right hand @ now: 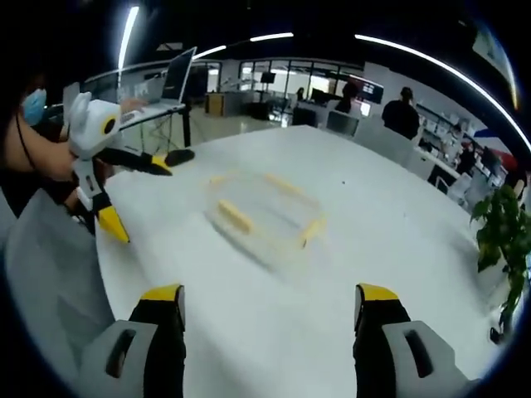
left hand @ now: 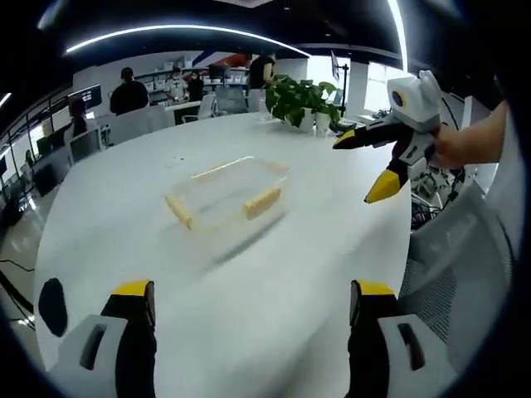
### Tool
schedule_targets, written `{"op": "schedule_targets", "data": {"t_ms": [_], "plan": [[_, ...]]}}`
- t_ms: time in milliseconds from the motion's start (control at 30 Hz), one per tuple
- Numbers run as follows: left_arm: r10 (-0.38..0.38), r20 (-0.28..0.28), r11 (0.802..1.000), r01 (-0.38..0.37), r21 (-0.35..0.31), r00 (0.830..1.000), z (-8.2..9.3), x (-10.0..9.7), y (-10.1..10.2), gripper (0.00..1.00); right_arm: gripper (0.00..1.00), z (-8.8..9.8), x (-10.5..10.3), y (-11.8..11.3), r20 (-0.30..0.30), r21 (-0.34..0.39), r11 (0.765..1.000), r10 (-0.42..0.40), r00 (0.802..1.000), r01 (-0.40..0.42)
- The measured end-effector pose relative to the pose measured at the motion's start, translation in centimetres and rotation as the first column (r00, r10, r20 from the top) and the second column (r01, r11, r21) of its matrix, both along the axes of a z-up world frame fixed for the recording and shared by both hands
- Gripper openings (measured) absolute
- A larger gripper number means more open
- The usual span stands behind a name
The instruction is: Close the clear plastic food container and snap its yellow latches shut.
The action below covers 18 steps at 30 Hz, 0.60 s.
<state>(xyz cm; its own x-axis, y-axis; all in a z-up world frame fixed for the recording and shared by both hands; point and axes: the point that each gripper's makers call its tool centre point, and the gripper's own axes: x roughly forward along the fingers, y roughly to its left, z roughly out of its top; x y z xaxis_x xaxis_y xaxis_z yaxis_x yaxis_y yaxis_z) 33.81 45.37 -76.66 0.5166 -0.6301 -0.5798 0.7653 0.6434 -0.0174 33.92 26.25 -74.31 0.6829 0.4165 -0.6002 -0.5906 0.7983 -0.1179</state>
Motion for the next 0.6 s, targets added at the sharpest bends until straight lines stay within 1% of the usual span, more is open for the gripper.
{"op": "schedule_targets", "data": {"t_ms": [67, 200, 367, 433, 600], "plan": [[0.006, 0.005, 1.0, -0.006, -0.023, 1.0, 0.3, -0.2, 0.0, 0.99, 0.84, 0.2, -0.3, 0.1, 0.012, 0.008, 1.0, 0.003, 1.0, -0.003], [0.012, 0.008, 1.0, -0.011, -0.025, 1.0, 0.2, -0.7, 0.2, 0.99, 0.85, 0.3, -0.9, -0.1, 0.031, 0.014, 1.0, 0.001, 1.0, -0.002], [0.019, 0.008, 0.999, -0.018, -0.038, 1.0, 0.2, -1.5, 0.5, 0.99, 0.85, 0.1, -1.8, -0.4, 0.038, 0.019, 1.0, 0.001, 0.999, -0.002], [0.025, 0.002, 0.998, -0.025, -0.058, 1.0, 0.1, -1.8, 0.6, 0.99, 0.85, 0.1, -2.2, -0.6, 0.042, 0.023, 1.0, 0.0, 0.999, -0.001], [0.027, -0.006, 0.998, -0.028, -0.058, 1.0, 0.0, -2.6, 1.0, 0.99, 0.85, -0.2, -2.9, -1.2, 0.045, 0.03, 0.999, -0.013, 0.999, 0.012]]}}
